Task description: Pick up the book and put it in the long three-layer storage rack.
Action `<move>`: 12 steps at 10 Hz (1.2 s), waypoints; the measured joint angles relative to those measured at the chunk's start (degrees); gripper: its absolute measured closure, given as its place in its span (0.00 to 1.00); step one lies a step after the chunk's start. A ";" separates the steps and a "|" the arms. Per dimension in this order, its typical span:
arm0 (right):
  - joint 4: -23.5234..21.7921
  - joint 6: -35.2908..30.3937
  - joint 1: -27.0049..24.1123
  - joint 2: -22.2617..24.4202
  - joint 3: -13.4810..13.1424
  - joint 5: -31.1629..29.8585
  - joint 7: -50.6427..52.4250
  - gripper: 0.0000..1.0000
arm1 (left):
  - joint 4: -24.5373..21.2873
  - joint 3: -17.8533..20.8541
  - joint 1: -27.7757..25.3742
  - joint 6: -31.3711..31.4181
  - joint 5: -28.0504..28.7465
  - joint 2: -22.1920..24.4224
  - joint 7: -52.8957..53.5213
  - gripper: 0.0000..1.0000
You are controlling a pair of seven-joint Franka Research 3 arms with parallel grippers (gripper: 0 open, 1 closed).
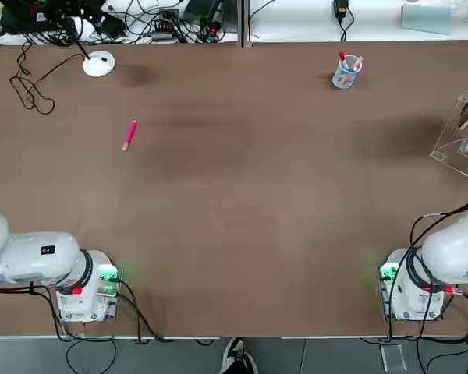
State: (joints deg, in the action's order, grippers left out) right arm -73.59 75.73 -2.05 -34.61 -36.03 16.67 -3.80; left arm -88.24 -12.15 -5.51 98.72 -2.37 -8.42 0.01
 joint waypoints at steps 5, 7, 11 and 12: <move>0.00 0.49 -0.51 -1.57 -0.01 -0.03 1.07 0.82 | -2.53 11.67 9.81 -4.37 0.00 4.25 -0.46 0.00; 0.00 1.67 -0.51 -2.35 -0.01 -0.03 1.46 0.82 | -2.51 12.40 10.10 -4.81 0.00 4.57 -0.46 0.00; 0.00 2.35 -0.60 -3.22 -0.04 -0.04 2.04 0.82 | -2.17 12.45 10.11 -4.82 0.00 4.58 -0.45 0.00; 0.00 2.55 -0.69 -3.34 -0.06 -0.04 2.22 0.82 | -2.17 12.45 10.12 -4.82 0.00 4.57 -0.43 0.00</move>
State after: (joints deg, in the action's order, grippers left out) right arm -73.59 78.29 -2.74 -37.94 -36.09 16.63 -1.58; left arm -90.41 0.30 4.60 93.90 -2.37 -3.85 -0.42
